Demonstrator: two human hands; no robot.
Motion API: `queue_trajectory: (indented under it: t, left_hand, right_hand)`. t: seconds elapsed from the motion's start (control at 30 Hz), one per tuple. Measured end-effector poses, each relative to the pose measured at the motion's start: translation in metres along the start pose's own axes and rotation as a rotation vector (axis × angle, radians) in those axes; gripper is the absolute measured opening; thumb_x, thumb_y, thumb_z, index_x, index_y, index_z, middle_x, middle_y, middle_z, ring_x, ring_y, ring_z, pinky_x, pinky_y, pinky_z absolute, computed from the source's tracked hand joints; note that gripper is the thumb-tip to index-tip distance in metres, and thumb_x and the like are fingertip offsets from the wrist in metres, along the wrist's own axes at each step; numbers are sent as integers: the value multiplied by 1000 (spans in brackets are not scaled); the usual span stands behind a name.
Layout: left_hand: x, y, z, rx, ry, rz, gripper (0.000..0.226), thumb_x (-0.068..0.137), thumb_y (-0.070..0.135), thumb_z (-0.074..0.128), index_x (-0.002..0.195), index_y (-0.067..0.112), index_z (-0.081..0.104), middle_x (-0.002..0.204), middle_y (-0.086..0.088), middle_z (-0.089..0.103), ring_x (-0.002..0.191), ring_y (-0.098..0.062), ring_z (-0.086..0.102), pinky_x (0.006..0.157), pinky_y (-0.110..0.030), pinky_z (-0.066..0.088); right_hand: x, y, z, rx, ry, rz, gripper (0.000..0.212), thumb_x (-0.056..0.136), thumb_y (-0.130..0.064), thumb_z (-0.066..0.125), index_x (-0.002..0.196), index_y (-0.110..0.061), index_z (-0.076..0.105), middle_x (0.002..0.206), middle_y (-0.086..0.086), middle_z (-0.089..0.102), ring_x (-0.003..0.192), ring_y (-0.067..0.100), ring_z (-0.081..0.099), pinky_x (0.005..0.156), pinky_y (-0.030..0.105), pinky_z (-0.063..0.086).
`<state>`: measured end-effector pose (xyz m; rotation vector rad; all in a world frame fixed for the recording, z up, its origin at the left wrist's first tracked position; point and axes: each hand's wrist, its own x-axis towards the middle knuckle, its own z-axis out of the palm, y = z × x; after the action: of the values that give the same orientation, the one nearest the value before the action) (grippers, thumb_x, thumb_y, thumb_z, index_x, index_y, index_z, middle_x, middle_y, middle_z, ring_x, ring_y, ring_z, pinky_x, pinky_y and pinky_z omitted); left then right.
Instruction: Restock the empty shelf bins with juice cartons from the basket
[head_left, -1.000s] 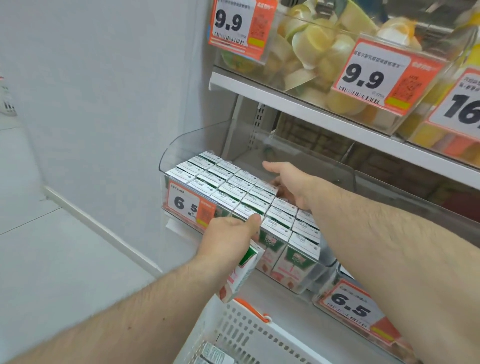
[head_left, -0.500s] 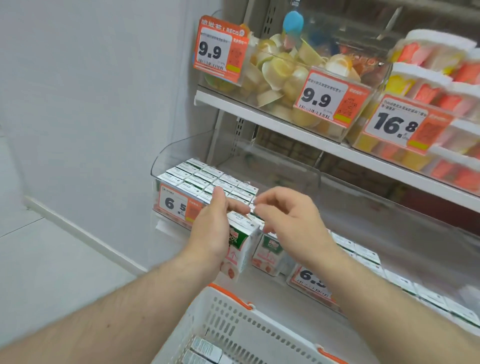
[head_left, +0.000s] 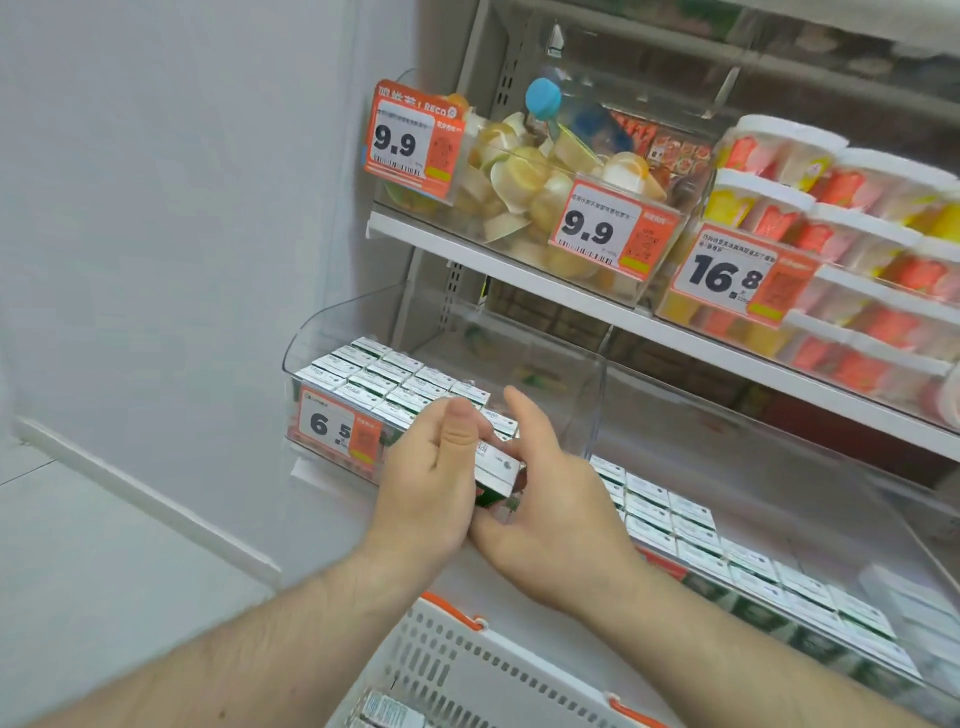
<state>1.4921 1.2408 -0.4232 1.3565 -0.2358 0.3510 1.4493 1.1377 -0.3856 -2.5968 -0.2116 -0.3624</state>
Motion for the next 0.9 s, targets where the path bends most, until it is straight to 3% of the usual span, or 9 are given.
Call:
queue_trajectory:
  t: [0.1,0.13,0.2,0.33,0.5,0.63,0.67,0.77,0.9]
  left_hand:
    - [2,2,-2,44,-30,77,42,87,62,38,84,29,64,83,11,69,78,-8,65,74,-29,52]
    - [4,4,-4,60,-30,93,38,90,57,37,89,30,64,89,16,69,86,-1,63,79,-19,48]
    - [10,8,-9,92,-14,54,27,98,47,36,103,35,60,102,23,64,102,9,56,83,-6,39]
    - [20,-5,-17,140,30,-316,9,97,29,49,100,26,56,99,14,59,89,2,52,70,-20,39]
    - [26,-34,-13,171,-79,-602,22,96,32,51,94,10,51,95,-6,55,77,-15,46,59,-24,31]
    - [31,-46,-6,186,-63,-630,32,95,35,53,75,16,37,71,-1,42,63,-14,38,58,-27,33]
    - [32,-47,-5,202,-57,-620,35,94,34,54,72,18,32,66,2,36,58,-14,33,58,-27,32]
    - [32,-47,-4,202,-47,-618,31,95,33,53,77,17,34,68,2,36,60,-14,34,56,-28,32]
    - [31,-45,-3,181,-39,-620,27,97,33,52,83,17,35,72,2,37,63,-13,36,55,-27,30]
  right_hand:
    - [7,-2,-2,-41,-13,-15,88,80,-20,61,154,-32,16,105,-8,69,96,24,65,79,31,51]
    - [12,0,-4,-76,19,-41,81,80,-17,62,152,-30,26,116,-3,68,101,26,63,82,31,50]
    - [28,7,-14,-149,125,-93,57,79,-14,64,134,-28,53,114,1,69,102,26,63,85,33,51]
    - [89,23,-38,-179,157,98,33,80,-18,68,112,-23,61,94,1,64,87,25,60,74,33,50]
    - [161,47,-21,-311,34,299,30,83,-12,65,111,-10,56,106,13,62,96,33,59,74,35,49]
    - [183,61,4,-334,-175,513,6,90,-7,55,88,-1,55,77,12,57,66,25,57,60,34,51]
    - [186,68,11,-258,-223,566,12,91,-5,54,79,-3,54,72,11,55,61,23,55,63,34,51]
    - [189,85,27,-29,-319,649,21,87,3,52,71,-9,49,74,9,51,62,21,48,75,38,48]
    - [193,89,34,19,-332,655,22,83,9,44,68,-7,42,76,11,39,63,24,38,66,36,36]
